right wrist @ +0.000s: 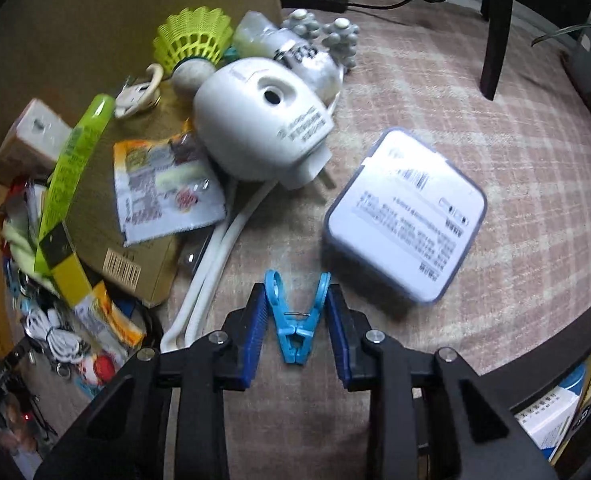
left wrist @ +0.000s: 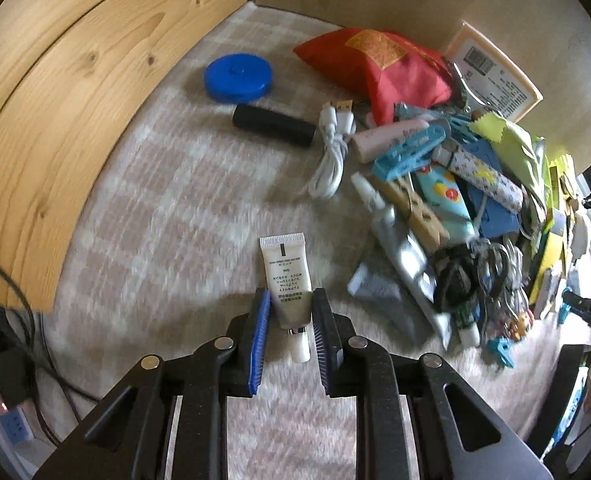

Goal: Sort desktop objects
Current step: 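Grasp the blue clothespin with the right gripper while the left grasps the white tube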

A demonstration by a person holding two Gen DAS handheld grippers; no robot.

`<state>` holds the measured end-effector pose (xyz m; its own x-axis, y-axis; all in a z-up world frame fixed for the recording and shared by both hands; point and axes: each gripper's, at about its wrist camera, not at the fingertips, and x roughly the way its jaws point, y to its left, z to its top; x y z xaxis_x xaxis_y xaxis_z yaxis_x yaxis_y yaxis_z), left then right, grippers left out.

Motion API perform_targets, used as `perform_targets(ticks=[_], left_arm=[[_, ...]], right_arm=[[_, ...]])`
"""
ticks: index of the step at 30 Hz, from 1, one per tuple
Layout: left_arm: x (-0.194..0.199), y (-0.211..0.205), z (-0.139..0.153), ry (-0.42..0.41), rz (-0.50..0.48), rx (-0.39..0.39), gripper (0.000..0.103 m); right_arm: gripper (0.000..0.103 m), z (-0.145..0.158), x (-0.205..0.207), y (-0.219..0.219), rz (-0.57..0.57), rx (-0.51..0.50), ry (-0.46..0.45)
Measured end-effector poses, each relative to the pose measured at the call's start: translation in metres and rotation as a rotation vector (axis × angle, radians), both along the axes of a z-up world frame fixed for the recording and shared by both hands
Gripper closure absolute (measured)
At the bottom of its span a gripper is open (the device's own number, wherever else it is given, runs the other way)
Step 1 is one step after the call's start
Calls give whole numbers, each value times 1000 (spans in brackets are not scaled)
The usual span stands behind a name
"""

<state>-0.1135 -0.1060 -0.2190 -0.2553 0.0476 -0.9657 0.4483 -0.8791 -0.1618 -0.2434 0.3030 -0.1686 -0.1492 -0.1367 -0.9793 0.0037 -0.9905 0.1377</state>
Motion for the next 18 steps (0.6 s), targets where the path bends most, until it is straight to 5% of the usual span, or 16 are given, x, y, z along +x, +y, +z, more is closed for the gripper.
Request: perform_targets(ticks=[4,9,18], left_arm=[[23,7,1,7,3,28,86],[48,26,14,35,-24,39,103],[72,33,18,58,11,24,103]], right_arm=[[74,3,21,-4,40,-32,-1],[74,15,53,-5,86,-92,8],[74,42,105,13,131,-139,48]])
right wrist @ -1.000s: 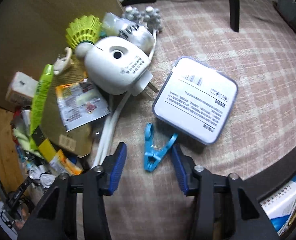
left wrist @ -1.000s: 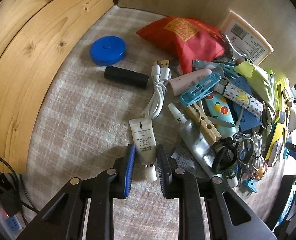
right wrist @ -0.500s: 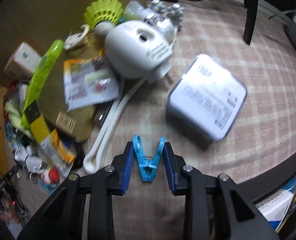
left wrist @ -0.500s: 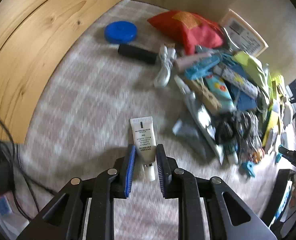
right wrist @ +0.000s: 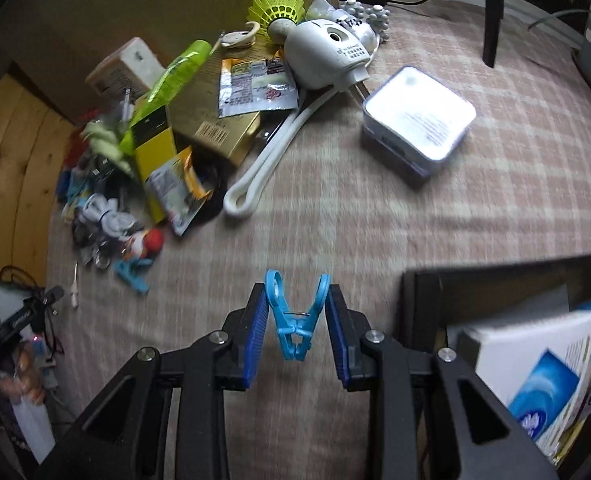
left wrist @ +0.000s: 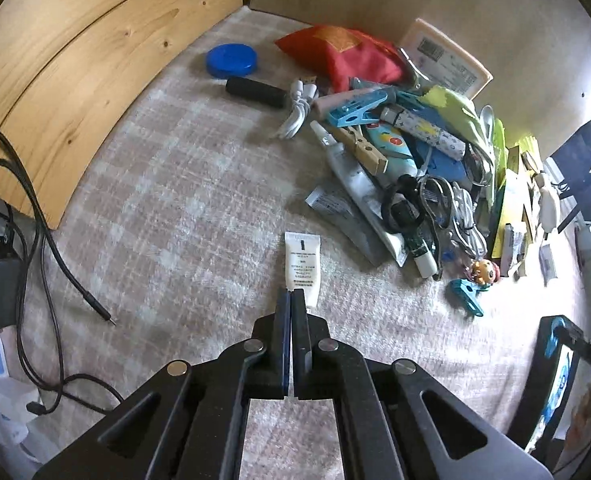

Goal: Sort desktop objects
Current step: 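Grasp the blue clothespin with the right gripper while the left grasps the white tube, then carry the clothespin and white tube to the tray and open both grippers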

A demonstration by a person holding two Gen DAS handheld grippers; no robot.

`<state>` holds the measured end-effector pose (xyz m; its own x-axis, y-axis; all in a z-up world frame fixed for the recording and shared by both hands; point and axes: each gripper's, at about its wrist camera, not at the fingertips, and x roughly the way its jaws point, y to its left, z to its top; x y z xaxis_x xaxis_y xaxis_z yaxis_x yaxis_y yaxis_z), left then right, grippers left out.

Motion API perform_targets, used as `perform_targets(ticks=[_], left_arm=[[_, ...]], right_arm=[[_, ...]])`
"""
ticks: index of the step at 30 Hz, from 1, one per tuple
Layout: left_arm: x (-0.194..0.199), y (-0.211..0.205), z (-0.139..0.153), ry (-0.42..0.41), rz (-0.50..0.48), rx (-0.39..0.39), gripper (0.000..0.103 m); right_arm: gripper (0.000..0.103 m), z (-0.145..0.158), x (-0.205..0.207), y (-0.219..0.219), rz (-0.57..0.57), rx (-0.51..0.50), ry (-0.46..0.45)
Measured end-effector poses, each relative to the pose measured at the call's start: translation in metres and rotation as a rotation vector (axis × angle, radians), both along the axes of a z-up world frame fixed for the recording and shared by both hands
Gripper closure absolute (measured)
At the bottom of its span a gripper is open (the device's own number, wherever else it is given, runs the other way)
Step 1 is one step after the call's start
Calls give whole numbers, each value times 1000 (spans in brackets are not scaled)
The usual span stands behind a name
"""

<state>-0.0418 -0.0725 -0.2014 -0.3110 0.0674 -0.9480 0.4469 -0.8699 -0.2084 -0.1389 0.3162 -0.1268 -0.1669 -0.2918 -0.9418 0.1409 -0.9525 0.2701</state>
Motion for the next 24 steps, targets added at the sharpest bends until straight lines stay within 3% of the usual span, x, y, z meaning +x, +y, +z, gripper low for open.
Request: perform_targets(ticks=[2,4,7,9,15,18,21,24], left_arm=[[0,1,-3,-21,1,3,102],[-2,1,-9,-38,-1,29,91],[-9,10,-16,-70,-35,-36,91],[-12,14,-22,-94,-39,-67,86],[-13,25,-29,-111,-76,-131,89],[-38,40,-27,-114,-73,-131,89],[-27,43,-24,-108,-68,-120,89],[24,62,-17,-86,-83,-105,89]], right_arm=[[74,6,11,3,3,-11,3],[74,8,12,25,6,-26,3],[74,14,23,25,9,-50,-4],[74,17,31,28,11,-55,-3],[74,22,50,35,11,-61,13],[74,24,58,46,-2,-65,15],[74,29,64,58,-17,-75,25],[74,35,69,68,-20,-79,37]])
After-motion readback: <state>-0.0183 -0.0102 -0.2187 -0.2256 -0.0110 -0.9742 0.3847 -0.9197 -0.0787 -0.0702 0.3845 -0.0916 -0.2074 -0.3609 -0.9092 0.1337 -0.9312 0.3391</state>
